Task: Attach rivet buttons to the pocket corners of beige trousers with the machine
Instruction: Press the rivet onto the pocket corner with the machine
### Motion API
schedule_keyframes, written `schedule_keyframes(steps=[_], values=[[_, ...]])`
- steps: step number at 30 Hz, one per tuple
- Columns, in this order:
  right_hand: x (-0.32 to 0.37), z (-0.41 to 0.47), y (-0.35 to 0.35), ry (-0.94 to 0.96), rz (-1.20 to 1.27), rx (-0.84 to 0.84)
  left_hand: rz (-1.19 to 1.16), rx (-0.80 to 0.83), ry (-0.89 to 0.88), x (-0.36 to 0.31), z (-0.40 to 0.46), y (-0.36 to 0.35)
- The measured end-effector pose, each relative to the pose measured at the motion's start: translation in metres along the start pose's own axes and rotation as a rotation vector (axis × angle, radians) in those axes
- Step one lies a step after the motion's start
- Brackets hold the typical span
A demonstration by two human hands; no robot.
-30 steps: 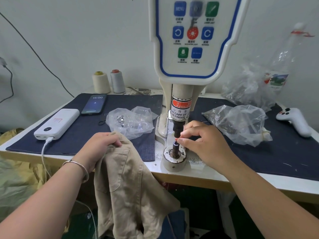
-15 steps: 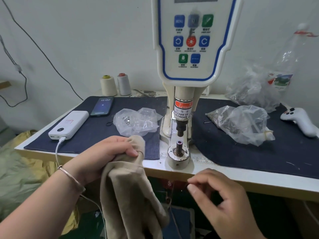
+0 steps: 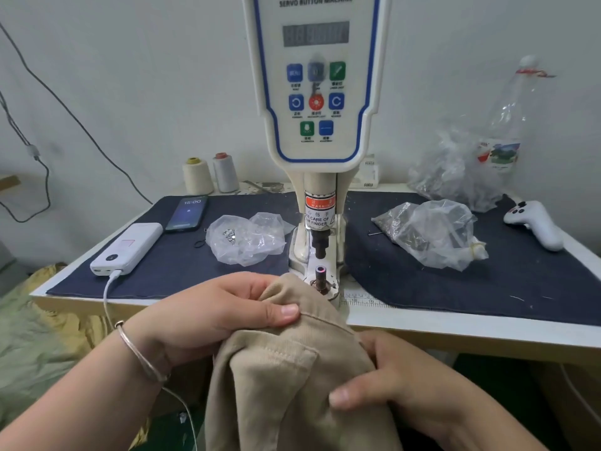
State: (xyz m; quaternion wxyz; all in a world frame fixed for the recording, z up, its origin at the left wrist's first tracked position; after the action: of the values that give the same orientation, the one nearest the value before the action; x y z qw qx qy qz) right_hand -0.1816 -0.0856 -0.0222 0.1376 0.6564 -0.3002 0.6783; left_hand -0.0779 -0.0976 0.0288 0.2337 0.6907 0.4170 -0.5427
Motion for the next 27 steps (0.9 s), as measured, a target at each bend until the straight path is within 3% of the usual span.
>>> schedule_keyframes(steps=[5, 9, 12, 16, 21, 27], values=[[0.0, -0.013, 0.027, 0.046, 0.309, -0.136, 0.097, 0.019, 0.118, 0.024, 0.005, 0.007], [-0.002, -0.006, 0.041, 0.038, 0.388, -0.227, 0.096, -0.057, 0.162, 0.04, 0.012, 0.016], [0.002, 0.003, 0.058, 0.031, 0.349, -0.288, -0.091, -0.105, 0.094, 0.036, 0.02, 0.021], [0.012, 0.021, 0.082, 0.01, 0.236, -0.408, -0.173, -0.298, 0.046, 0.035, 0.034, 0.04], [0.025, 0.037, 0.126, 0.015, -0.042, -0.729, -0.022, -0.556, 0.082, 0.032, 0.054, 0.073], [0.033, 0.052, 0.14, 0.008, -0.246, -0.839, 0.133, -0.708, 0.099, 0.029, 0.069, 0.108]])
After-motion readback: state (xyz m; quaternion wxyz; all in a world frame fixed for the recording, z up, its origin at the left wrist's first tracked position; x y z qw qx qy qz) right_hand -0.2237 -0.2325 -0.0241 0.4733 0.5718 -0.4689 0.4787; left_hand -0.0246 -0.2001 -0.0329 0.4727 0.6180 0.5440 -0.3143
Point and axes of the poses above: each hand's wrist, its own z-axis towards the middle knuckle, its own y-axis out of the back of the hand, x = y × z, the point moved 10 cm from there along z, towards the middle knuckle, and after that the axes turned 7 degrees about y, right-handed, at the moved point
